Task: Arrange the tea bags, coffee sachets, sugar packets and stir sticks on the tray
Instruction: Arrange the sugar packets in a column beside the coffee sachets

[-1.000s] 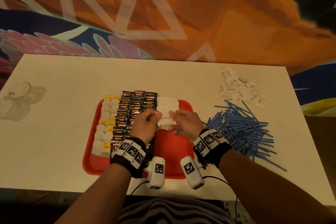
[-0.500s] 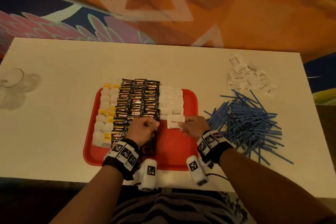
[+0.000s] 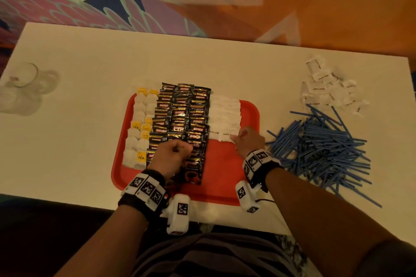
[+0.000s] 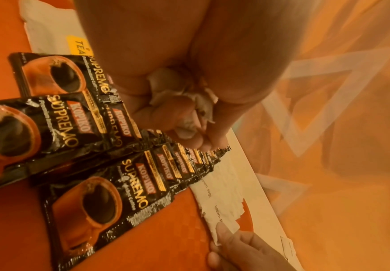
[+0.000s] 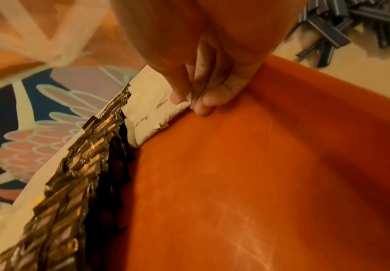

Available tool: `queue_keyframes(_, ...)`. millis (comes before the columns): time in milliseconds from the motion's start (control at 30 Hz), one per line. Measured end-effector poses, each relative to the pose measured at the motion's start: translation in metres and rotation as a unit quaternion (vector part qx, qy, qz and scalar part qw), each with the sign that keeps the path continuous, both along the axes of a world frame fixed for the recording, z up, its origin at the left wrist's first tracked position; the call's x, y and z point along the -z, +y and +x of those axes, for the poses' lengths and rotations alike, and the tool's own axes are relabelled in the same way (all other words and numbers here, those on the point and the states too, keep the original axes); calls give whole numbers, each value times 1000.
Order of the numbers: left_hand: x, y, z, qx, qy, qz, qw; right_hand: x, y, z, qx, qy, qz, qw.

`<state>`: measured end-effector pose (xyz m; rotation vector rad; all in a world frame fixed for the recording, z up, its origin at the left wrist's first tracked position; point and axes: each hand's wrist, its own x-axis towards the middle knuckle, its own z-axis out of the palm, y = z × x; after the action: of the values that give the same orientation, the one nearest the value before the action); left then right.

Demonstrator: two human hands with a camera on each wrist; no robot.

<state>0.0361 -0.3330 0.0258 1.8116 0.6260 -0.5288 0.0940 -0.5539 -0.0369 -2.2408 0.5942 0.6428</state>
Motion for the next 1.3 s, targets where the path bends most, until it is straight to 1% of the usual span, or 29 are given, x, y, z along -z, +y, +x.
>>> queue_keyframes(67, 2, 3, -1, -12, 0, -2, 1000, -1, 2, -3, 9, -14, -9, 1000)
queue_keyframes(133, 4, 5, -1, -19, 5, -4, 1000, -4, 1, -5, -1, -32, -19, 999)
queue_keyframes(200, 4, 6, -2, -24, 10, -2, 1000, -7, 1, -5, -36, -71, -20, 997)
queue_keyframes(300, 3, 5, -2, -30, 10, -7, 999, -7, 5, -4, -127, -126, -13, 984)
queue_keyframes(367, 3, 4, -3, -37, 10, -17, 999, -3, 8, -4, -173, -125, -11, 977)
queue_keyframes(400, 2, 4, -4, -40, 12, -22, 999, -2, 8, -4, -180, -114, -7, 977)
queue_keyframes(533, -1, 4, -5, -63, 20, -49, 997, 0, 7, -1, -184, -104, 0, 977)
queue_keyframes(633, -7, 0, -1, -116, 37, -91, 988, -8, 4, -2, -168, -117, 14, 979)
queue_keyframes(700, -12, -4, 4, -167, 49, -152, 973, -17, 4, -3, -145, -136, 42, 979)
queue_keyframes(733, -15, -7, 7, -189, 51, -189, 962, -25, 5, -4, -128, -143, 71, 979)
queue_keyframes(800, -21, -13, 13, -209, 47, -242, 947, -41, 10, -4, -116, -150, 130, 973)
queue_keyframes(900, -30, -25, 22, -191, 33, -256, 947, -71, 19, -3, -160, -157, 186, 957)
queue_keyframes(1000, -40, -37, 30, -155, 24, -266, 951, -98, 25, -2, -199, -144, 214, 945)
queue_keyframes(1067, -49, -46, 34, -129, 13, -281, 951, -110, 27, -2, -214, -127, 197, 948)
queue_keyframes(1133, -56, -53, 38, -109, 7, -279, 954, -116, 27, 0, -222, -131, 178, 950)
queue_keyframes(1200, -60, -58, 40, -101, 5, -265, 959, -122, 24, 3, -195, -142, 181, 953)
queue_keyframes(1300, -61, -58, 43, -114, 7, -273, 955, -129, 16, 9, -97, -102, 236, 961)
